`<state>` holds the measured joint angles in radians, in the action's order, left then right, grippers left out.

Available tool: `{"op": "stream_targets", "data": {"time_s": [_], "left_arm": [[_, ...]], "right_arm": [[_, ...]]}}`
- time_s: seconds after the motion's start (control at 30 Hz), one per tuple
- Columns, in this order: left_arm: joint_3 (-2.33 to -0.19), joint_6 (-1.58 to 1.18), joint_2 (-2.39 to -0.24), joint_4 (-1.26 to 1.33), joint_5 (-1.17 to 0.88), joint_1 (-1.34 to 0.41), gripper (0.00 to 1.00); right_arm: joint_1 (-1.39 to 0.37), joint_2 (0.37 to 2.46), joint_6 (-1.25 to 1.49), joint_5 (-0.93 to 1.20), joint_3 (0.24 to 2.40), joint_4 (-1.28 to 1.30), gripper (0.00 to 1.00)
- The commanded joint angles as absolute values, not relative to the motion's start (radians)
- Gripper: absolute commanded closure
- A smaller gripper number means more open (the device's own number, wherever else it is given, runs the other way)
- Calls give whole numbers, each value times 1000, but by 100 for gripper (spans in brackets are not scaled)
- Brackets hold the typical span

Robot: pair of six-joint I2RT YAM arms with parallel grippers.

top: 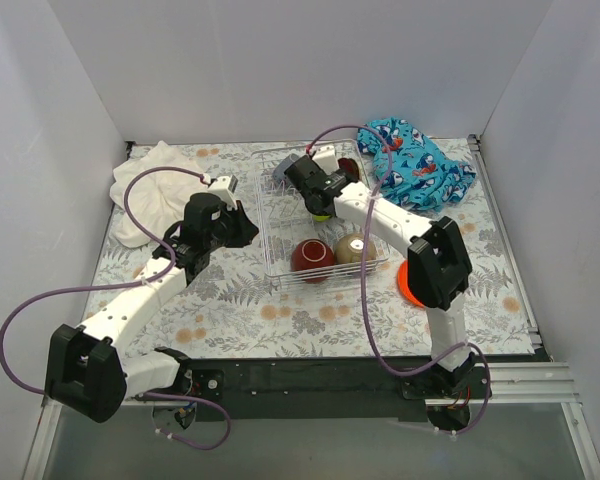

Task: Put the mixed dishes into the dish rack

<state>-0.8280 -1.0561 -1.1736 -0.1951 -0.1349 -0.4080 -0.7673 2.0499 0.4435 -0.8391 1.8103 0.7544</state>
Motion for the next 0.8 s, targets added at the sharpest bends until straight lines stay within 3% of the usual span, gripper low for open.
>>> {"op": "stream_targets", "data": {"time_s": [0.0, 0.1, 0.23, 0.3, 0.37, 0.43, 0.5, 0.6, 0.77], "left_arm": [[-874, -1054, -1177, -186, -159, -400, 100], [-893, -1037, -1192, -186, -170, -400, 100], [-916, -1003, -1221, -175, -228, -399, 89], [-925, -991, -1235, -167, -253, -399, 81], [-934, -967, -1244, -155, -294, -399, 72], [-940, -942, -1249, -147, -316, -399, 66], [-943, -893, -1250, -137, -344, -399, 57], [-939, -855, -1255, -112, -374, -396, 50], [-954, -851, -1298, -117, -399, -382, 49]], "right_arm": [[-773, 1887, 376, -703, 1769, 759, 47], [-772, 1797, 297, -620, 1711, 739, 37], [-750, 1616, 139, -601, 1564, 713, 23], [-691, 1527, 91, -453, 1426, 645, 24], [-510, 1409, 26, -103, 1355, 614, 33], [-348, 1365, -30, 79, 1299, 664, 32], [-298, 1365, -173, 123, 1269, 740, 26], [-235, 1391, -392, 181, 1259, 836, 27], [-52, 1419, -586, 363, 1189, 925, 27]]}}
